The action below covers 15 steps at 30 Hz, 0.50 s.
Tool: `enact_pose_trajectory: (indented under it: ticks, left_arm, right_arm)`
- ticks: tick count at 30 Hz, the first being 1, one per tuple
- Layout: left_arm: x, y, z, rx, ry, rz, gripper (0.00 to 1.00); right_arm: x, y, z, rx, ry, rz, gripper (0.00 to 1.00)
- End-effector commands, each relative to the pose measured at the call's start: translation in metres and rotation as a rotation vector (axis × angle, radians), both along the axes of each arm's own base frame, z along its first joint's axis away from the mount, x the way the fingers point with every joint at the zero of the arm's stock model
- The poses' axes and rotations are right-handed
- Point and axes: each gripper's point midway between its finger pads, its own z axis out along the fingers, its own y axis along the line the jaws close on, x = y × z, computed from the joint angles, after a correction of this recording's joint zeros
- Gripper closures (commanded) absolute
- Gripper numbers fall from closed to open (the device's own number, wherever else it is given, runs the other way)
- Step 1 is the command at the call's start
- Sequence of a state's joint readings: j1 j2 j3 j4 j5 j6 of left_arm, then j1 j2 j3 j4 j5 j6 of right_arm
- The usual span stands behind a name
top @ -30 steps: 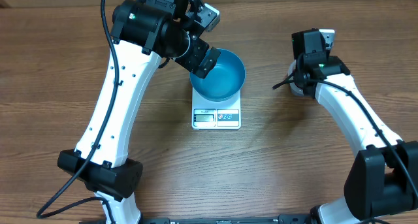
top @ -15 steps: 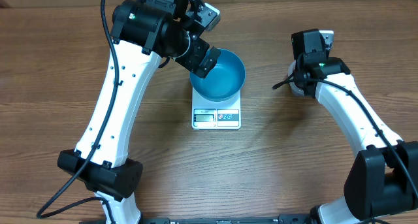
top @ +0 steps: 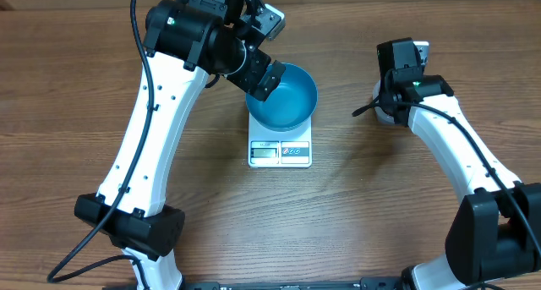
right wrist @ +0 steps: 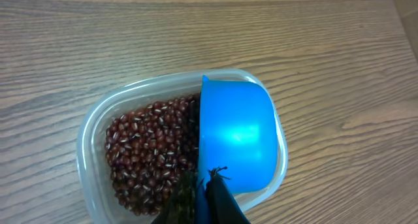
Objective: Scoop item into bowl and weigh 150g on scale
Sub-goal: 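Push the scoop through the red beans with the right gripper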
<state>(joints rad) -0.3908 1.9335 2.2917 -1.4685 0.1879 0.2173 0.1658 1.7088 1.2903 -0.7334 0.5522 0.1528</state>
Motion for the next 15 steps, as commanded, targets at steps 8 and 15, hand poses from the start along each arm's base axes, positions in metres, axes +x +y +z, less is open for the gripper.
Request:
enact_pose_trajectory:
  ticks: [8, 15]
  left_arm:
    - [-0.004, 0.001, 0.016, -0.021, -0.038, -0.018, 0.00]
    - [-0.004, 0.001, 0.016, -0.021, -0.038, -0.019, 0.00]
  right_arm:
    - [0.005, 0.013, -0.007, 0.097, 0.003, 0.012, 0.96]
    - [0.005, 0.020, -0.010, 0.144, 0.000, 0.010, 0.96]
